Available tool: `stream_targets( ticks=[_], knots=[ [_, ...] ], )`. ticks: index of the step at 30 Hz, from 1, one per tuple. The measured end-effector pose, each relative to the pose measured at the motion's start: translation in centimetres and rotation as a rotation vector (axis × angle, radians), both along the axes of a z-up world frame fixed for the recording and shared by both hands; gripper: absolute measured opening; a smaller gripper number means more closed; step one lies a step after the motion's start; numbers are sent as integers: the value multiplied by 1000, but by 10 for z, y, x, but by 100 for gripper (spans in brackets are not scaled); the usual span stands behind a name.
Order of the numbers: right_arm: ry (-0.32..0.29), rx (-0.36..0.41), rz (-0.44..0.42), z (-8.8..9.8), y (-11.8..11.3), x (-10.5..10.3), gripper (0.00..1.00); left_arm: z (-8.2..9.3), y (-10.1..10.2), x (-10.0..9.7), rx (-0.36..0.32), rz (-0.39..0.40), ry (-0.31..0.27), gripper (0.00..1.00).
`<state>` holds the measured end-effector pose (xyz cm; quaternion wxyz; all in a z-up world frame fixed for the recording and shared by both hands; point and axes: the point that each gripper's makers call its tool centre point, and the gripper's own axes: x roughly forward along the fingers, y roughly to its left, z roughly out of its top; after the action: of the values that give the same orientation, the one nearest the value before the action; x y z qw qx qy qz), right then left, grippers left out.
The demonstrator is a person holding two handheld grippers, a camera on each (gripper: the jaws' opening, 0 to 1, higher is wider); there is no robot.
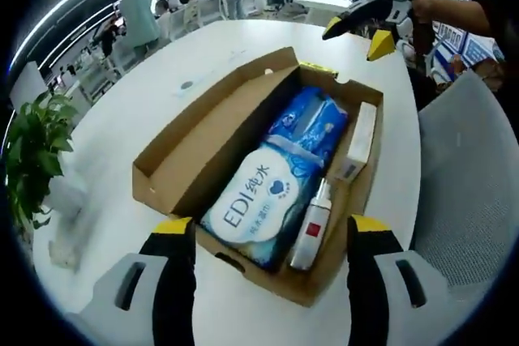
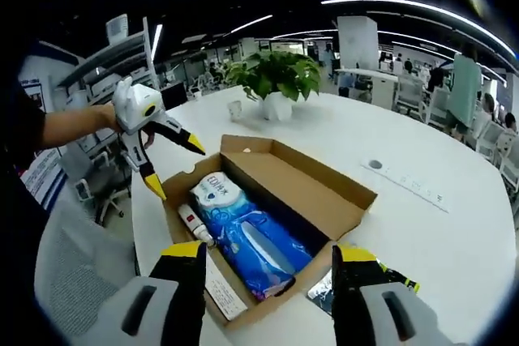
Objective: Operate the shoe box by opening the lid, removing the specified soft item, and placing it in the target area until the item is outside and the box remains undamaged.
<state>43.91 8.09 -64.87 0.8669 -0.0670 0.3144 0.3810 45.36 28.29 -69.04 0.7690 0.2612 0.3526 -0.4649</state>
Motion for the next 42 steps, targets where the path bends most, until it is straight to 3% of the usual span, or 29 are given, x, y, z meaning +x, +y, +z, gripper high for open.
stream_targets(
  ticks=[23,42],
  knots=[
    [-90,-92,305,-13,61,5,81,-19,-3,8,78,-157,-17,87],
    [-87,-173,427,-43,80,9,91,-24,-7,12,78,-206,-4,94]
  ],
)
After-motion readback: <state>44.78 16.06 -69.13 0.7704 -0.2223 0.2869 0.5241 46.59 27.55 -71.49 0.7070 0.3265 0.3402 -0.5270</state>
